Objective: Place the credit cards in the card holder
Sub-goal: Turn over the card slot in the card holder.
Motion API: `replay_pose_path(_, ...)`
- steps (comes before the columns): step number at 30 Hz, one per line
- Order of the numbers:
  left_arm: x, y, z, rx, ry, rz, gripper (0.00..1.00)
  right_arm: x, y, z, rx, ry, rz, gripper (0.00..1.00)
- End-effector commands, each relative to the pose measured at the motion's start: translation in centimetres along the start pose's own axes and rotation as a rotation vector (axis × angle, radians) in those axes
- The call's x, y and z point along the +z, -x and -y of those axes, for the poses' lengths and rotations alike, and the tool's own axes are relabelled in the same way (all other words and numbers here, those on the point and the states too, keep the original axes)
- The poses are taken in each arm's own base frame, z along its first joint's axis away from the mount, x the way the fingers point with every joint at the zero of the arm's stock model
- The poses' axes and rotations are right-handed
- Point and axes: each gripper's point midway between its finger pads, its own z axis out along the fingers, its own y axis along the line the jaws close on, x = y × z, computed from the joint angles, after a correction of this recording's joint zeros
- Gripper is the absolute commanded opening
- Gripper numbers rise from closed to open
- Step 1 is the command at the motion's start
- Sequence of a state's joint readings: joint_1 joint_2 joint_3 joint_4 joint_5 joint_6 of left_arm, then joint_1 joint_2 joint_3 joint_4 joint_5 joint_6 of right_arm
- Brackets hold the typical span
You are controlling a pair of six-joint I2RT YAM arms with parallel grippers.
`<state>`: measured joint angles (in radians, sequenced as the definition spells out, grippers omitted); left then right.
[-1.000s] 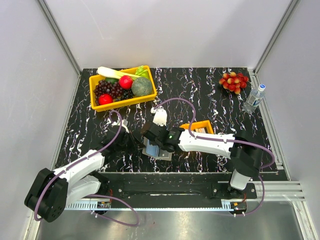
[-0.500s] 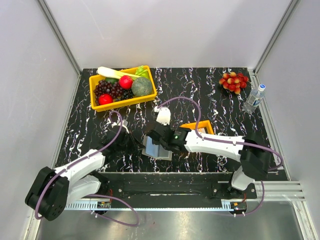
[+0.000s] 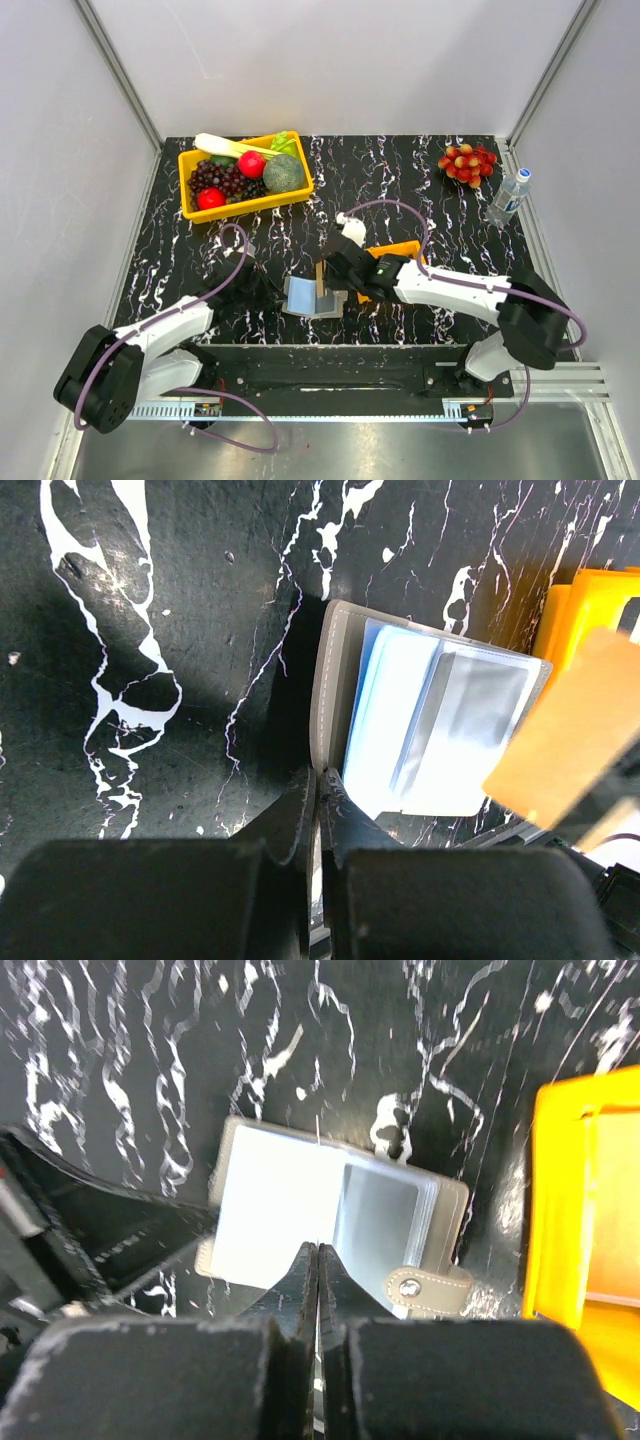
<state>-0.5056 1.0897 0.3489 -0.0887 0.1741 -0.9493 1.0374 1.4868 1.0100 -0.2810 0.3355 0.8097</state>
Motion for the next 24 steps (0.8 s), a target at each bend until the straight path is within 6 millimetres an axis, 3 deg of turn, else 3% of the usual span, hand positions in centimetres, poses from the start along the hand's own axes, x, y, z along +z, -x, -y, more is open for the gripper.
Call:
replay_pose_path(1, 0.0, 0.1, -0.1, 0.009, -0.002, 0.016, 0.0, 1.1, -3.3, -1.9, 0.04, 0.124, -0.145, 0.0)
replay_pose_path(7, 0.1, -0.2, -0.5, 0.011, 0.008, 0.007, 0.0, 2.9, -5.3, -0.6, 0.1, 0.116, -0.205, 0.0)
replay_pose_path(15, 0.2, -0.6, -1.4, 0.002, 0.031, 0.0, 0.0, 3.4, -6.1, 2.4, 0.205, 0.114, -0.23, 0.0)
replay_pose_path(18, 0.3, -0.6, -1.3, 0.009, 0.029, -0.002, 0.0, 3.9, -6.6, 1.8, 0.213, 0.145, -0.247, 0.0)
replay_pose_path(24, 0.3, -0.6, -1.3, 0.006, 0.028, -0.004, 0.0, 4.7, -7.7, 3.0, 0.239, 0.102, -0.263, 0.0)
